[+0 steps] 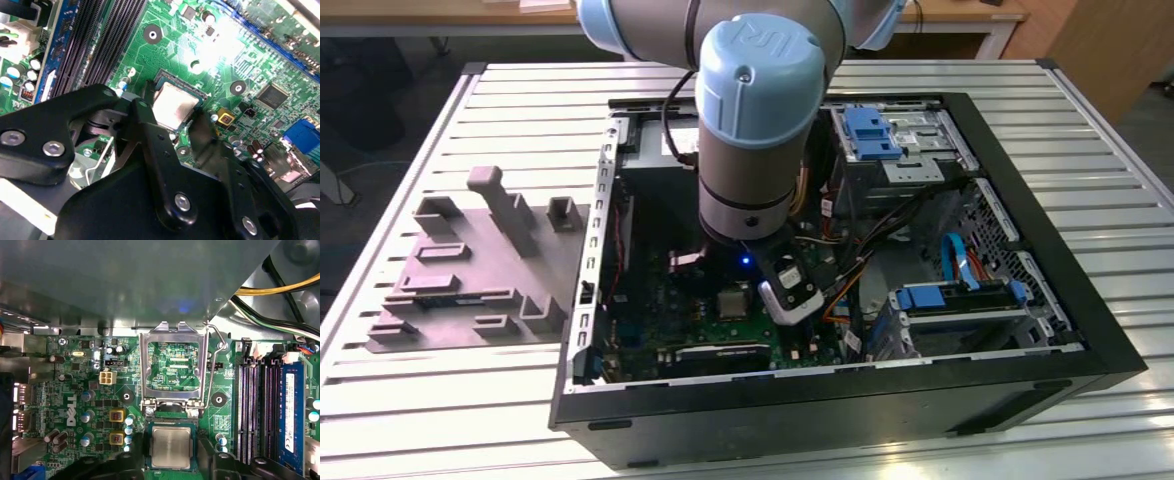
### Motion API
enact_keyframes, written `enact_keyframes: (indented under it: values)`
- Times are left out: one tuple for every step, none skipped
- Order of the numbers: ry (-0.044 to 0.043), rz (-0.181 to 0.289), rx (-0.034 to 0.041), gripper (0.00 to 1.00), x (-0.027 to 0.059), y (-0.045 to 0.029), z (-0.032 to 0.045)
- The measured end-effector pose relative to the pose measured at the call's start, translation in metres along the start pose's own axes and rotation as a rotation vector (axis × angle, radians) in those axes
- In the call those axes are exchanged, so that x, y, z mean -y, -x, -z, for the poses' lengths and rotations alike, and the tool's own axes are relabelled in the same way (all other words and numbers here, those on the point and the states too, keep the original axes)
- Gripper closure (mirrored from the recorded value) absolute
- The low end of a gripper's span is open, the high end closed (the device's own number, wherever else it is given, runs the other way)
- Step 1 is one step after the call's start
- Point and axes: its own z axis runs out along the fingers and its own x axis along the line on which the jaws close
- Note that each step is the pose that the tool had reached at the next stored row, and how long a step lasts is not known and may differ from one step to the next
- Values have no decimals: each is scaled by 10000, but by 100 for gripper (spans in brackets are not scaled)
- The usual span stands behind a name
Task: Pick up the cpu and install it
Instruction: 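Place the cpu into insertion slot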
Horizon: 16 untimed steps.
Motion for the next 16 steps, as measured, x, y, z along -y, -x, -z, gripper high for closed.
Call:
enact_keyframes:
  values:
    - [-3, 0, -2, 46, 0, 0, 1]
    - [-5, 0, -4, 40, 1, 0, 2]
    - [-9, -1, -6, 40, 1, -1, 4]
    - [-9, -1, -6, 40, 1, -1, 5]
    - [-13, -1, -9, 40, 1, -2, 19]
    - [-9, -1, -8, 40, 0, -3, 37]
    - [-10, -1, -10, 40, -1, -4, 66]
    - [-6, -2, -9, 40, -2, -6, 96]
    - [-6, -1, -13, 40, -3, -7, 130]
    - [-7, -1, -17, 40, -4, -9, 163]
    - [-6, -1, -22, 48, -6, -10, 195]
    - [-6, -1, -27, 48, -7, -12, 222]
    - [-7, -2, -33, 55, -7, -13, 245]
    - [-7, -2, -37, 60, -8, -14, 265]
    - [-7, -2, -41, 60, -8, -14, 275]
    - [-5, -2, -41, 65, -9, -14, 276]
